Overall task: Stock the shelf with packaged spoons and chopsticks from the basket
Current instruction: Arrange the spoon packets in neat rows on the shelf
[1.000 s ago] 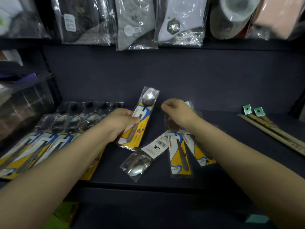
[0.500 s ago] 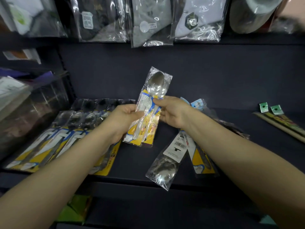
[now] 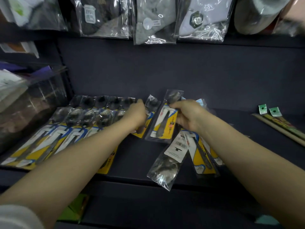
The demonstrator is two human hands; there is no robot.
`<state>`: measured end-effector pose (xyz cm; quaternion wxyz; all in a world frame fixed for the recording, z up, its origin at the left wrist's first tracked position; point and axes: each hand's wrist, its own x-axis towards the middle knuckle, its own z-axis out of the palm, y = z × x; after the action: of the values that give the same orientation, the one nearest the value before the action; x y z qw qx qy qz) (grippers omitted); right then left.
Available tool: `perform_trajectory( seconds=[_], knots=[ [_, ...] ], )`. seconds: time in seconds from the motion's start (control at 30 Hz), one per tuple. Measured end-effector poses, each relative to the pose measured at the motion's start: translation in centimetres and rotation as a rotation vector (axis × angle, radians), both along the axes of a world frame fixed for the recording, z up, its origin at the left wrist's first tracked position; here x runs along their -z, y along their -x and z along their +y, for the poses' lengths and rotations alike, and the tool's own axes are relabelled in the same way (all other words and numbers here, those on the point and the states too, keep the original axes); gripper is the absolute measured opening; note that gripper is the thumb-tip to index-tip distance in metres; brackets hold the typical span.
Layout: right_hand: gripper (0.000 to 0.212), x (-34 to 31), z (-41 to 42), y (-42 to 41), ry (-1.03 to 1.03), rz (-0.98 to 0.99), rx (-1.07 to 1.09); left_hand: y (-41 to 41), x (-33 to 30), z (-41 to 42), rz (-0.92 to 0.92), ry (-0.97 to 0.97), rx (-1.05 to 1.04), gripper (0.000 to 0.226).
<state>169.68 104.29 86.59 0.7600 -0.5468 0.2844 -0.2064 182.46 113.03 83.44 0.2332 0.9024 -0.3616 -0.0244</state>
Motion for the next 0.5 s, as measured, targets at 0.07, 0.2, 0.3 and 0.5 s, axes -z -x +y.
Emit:
perform_trajectory(
  seconds=[0.07,0.2,0.3,0.5],
  knots=[
    [0.013,0.3,0.3,0.1,0.057,0.048,-0.069,0.0,-0.3,0.2,-0.106,-0.091,0.032,0.030],
    [0.018,0.7,1.6,-0.7,0.198,0.158,-0.132,-0.1,-2.4,2.9,-0.157,0.046,0.219,0.029],
    [0.020,1.0,3.0,-1.9,0.159,0.134,-0.181,0.8,-3.5,7.0,-0.059,0.286,0.314,0.025],
    [0.010,1.5,4.0,-3.5,0.322,0.327,-0.323,1.5,-0.8,13.7,-0.201,0.096,0.520,0.038]
  ],
)
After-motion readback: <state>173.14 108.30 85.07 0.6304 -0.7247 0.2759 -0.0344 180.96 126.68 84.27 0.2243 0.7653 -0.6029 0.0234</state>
